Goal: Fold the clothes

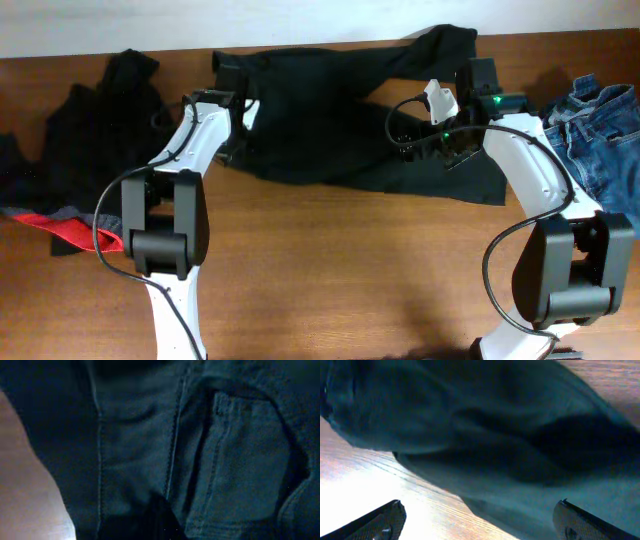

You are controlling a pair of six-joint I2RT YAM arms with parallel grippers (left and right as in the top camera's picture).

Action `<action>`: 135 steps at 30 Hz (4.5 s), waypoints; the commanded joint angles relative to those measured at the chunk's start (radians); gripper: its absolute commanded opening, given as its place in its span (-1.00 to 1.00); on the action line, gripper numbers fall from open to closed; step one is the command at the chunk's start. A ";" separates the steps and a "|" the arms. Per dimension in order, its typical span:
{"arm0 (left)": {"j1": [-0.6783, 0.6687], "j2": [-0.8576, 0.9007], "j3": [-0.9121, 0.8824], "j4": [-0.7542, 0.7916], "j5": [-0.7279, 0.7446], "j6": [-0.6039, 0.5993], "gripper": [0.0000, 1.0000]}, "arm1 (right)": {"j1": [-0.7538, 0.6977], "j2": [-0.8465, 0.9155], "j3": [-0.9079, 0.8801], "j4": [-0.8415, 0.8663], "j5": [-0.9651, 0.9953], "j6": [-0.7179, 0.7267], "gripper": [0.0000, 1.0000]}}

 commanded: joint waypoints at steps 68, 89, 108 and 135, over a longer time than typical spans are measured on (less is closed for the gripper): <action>-0.061 -0.200 -0.563 0.235 -0.004 -0.359 -0.99 | -0.137 0.162 -0.216 0.059 0.256 0.271 -0.92; -0.077 -0.201 -0.721 -0.042 0.090 -0.377 -0.99 | -0.134 0.161 -0.224 -0.301 0.187 0.272 -0.92; -0.209 -0.332 -0.721 -0.147 0.041 -0.436 -0.99 | -0.135 -0.021 -0.225 -0.424 0.187 0.259 -0.92; -0.105 -0.665 -0.539 0.180 -0.062 -0.368 0.43 | -0.132 -0.084 -0.103 0.519 0.127 0.229 -0.07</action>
